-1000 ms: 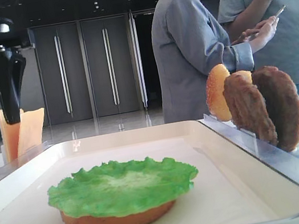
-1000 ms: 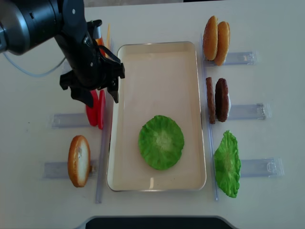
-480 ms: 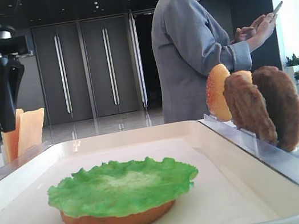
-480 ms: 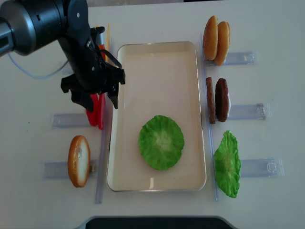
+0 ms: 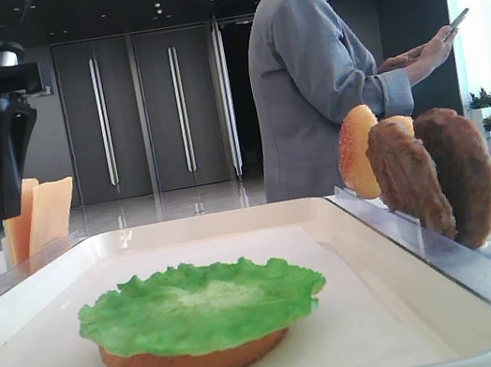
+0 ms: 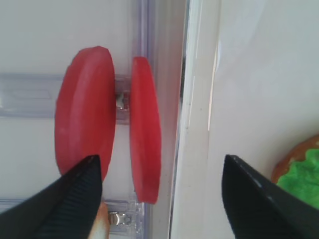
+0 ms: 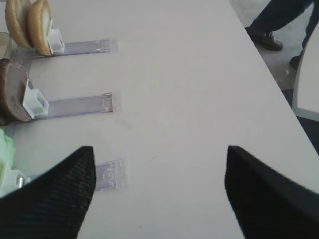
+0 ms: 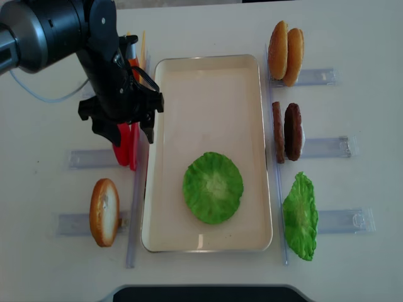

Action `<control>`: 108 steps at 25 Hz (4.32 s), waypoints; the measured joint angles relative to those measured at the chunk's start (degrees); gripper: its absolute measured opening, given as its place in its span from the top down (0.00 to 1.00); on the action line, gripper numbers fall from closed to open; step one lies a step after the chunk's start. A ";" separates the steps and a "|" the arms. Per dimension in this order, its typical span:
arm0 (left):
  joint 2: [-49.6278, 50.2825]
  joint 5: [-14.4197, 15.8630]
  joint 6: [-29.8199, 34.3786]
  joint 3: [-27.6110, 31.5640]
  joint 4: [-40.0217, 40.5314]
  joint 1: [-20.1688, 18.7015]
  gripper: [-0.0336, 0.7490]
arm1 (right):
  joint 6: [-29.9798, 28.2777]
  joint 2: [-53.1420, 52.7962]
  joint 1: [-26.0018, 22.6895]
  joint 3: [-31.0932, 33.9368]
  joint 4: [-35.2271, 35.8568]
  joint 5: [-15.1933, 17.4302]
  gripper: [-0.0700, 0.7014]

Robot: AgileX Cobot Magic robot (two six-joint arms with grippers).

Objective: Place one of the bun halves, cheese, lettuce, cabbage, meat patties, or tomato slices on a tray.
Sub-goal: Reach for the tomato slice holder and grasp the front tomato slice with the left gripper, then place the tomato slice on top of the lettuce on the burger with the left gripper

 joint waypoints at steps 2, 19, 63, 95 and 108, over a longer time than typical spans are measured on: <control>0.47 -0.07 0.00 0.00 0.04 0.00 0.22 | 0.00 0.00 0.00 0.00 0.00 0.00 0.24; 1.04 0.70 0.06 0.00 0.04 0.00 0.49 | 0.00 0.00 0.00 0.00 0.00 0.00 0.24; -10.89 8.62 2.61 -3.70 -0.14 0.00 0.88 | 0.00 0.00 0.00 0.00 0.00 0.00 0.24; -33.62 9.70 -10.27 14.01 -0.17 -9.59 0.88 | 0.00 0.00 0.00 0.00 0.00 0.00 0.24; -30.00 4.93 0.48 14.42 -9.48 -9.59 0.88 | 0.00 0.00 0.00 0.00 0.00 0.00 0.24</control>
